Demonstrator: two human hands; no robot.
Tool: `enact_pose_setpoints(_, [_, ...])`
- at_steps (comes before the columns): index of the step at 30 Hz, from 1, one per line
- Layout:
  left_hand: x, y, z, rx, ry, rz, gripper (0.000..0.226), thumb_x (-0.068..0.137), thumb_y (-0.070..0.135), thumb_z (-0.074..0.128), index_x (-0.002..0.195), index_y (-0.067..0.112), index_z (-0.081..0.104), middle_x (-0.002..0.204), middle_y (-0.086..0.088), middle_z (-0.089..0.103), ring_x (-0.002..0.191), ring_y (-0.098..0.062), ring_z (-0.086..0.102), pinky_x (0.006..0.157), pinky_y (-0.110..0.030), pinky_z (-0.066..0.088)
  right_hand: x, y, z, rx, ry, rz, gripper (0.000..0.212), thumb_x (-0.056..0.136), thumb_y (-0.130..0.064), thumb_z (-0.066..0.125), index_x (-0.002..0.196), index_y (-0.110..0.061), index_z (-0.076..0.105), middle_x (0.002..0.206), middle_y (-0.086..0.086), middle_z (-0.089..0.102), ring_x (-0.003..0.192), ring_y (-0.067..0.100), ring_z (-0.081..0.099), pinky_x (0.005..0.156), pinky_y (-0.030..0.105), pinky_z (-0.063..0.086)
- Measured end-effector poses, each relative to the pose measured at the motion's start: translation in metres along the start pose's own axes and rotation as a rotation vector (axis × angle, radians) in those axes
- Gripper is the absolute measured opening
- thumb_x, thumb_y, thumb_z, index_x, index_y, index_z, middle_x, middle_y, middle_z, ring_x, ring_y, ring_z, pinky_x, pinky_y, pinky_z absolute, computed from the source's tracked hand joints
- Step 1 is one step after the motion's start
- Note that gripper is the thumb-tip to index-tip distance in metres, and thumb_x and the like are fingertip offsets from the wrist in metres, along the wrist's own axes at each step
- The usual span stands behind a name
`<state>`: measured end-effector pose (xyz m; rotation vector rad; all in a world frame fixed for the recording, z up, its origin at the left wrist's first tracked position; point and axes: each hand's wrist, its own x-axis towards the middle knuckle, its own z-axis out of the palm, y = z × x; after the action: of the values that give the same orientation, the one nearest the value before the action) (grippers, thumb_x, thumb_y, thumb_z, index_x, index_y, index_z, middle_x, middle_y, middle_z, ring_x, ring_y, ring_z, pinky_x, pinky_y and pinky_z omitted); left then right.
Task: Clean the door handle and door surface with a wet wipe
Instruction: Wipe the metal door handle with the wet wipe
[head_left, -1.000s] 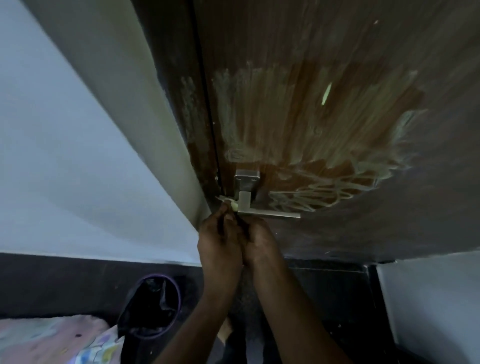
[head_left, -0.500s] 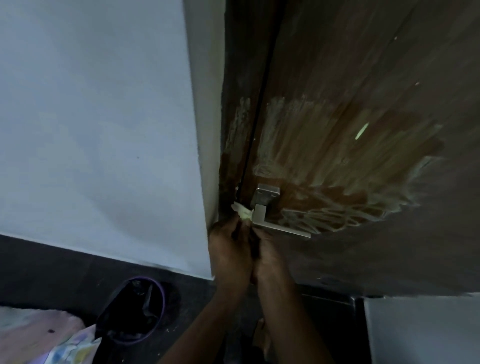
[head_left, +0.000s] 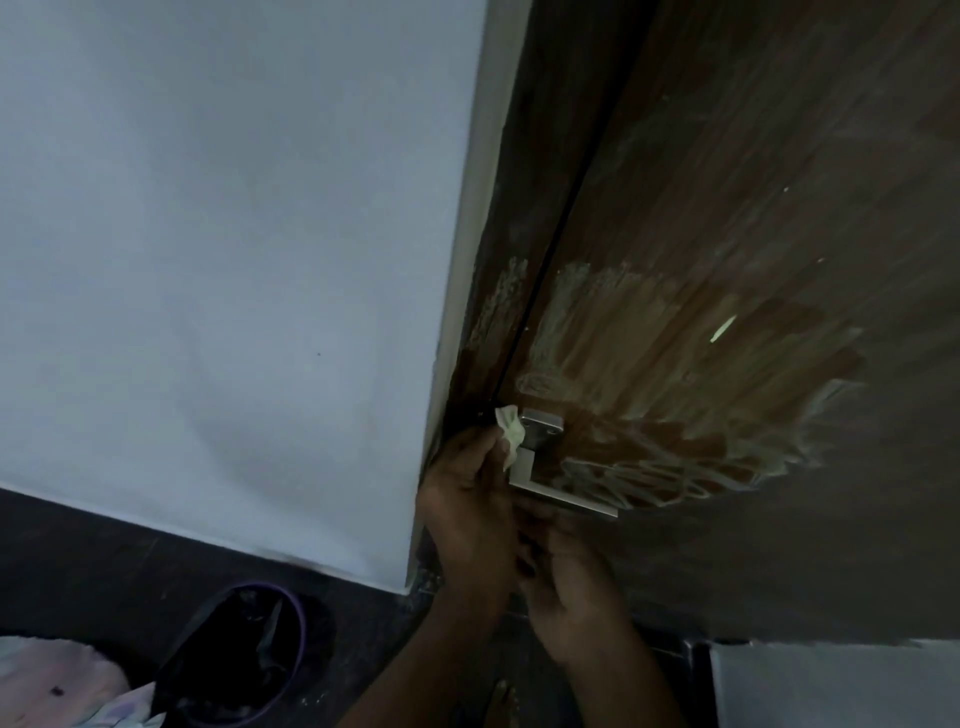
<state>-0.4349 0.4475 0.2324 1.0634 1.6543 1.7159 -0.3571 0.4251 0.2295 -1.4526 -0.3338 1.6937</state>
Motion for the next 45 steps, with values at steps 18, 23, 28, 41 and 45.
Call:
enact_pose_setpoints(18, [0.011,0.034,-0.003,0.048,-0.151,0.016,0.021,0.088,0.017,0.075,0.095,0.037,0.077,0.087,0.026,0.074,0.084,0.009,0.068,0.072,-0.004,0.048,-0.021,-0.037,0.012,-0.783,0.328,-1.250,0.042,0.083,0.000,0.075,0.113,-0.028,0.071,0.108,-0.007,0.067,0.098,0.004,0.067,0.085,0.014,0.053])
enact_pose_setpoints(23, [0.007,0.036,-0.010,0.017,-0.160,-0.075,0.022,0.092,0.027,0.071,0.083,0.047,0.073,0.080,0.029,0.073,0.077,0.011,0.068,0.063,-0.002,0.046,-0.013,-0.029,0.020,-0.929,0.364,-1.457,0.023,0.095,-0.005,0.064,0.115,-0.014,0.070,0.116,-0.023,0.061,0.109,-0.004,0.061,0.091,0.006,0.045])
enact_pose_setpoints(28, [0.010,0.036,-0.017,0.118,-0.137,-0.018,0.023,0.094,0.022,0.069,0.089,0.044,0.072,0.078,0.034,0.067,0.082,0.015,0.063,0.071,0.002,0.041,0.004,-0.036,0.021,-1.049,0.328,-1.598,0.023,0.100,-0.017,0.055,0.117,-0.012,0.071,0.115,0.004,0.065,0.106,0.014,0.063,0.092,0.030,0.054])
enact_pose_setpoints(41, [-0.004,0.053,-0.022,0.148,-0.128,0.129,0.041,0.094,0.018,0.051,0.132,0.012,0.064,0.132,-0.004,0.061,0.119,0.001,0.048,0.102,-0.003,0.031,0.010,-0.059,0.024,-1.218,0.317,-1.778,0.028,0.095,-0.007,0.067,0.120,0.004,0.067,0.112,0.017,0.067,0.101,0.025,0.061,0.097,0.029,0.050])
enact_pose_setpoints(45, [-0.007,0.051,-0.026,0.139,-0.151,0.108,0.040,0.094,0.018,0.052,0.132,0.014,0.065,0.132,-0.003,0.061,0.119,0.003,0.048,0.099,0.000,0.030,0.012,-0.057,0.014,-1.261,0.291,-1.790,0.028,0.093,-0.005,0.067,0.118,0.007,0.067,0.112,0.019,0.069,0.100,0.028,0.064,0.096,0.031,0.051])
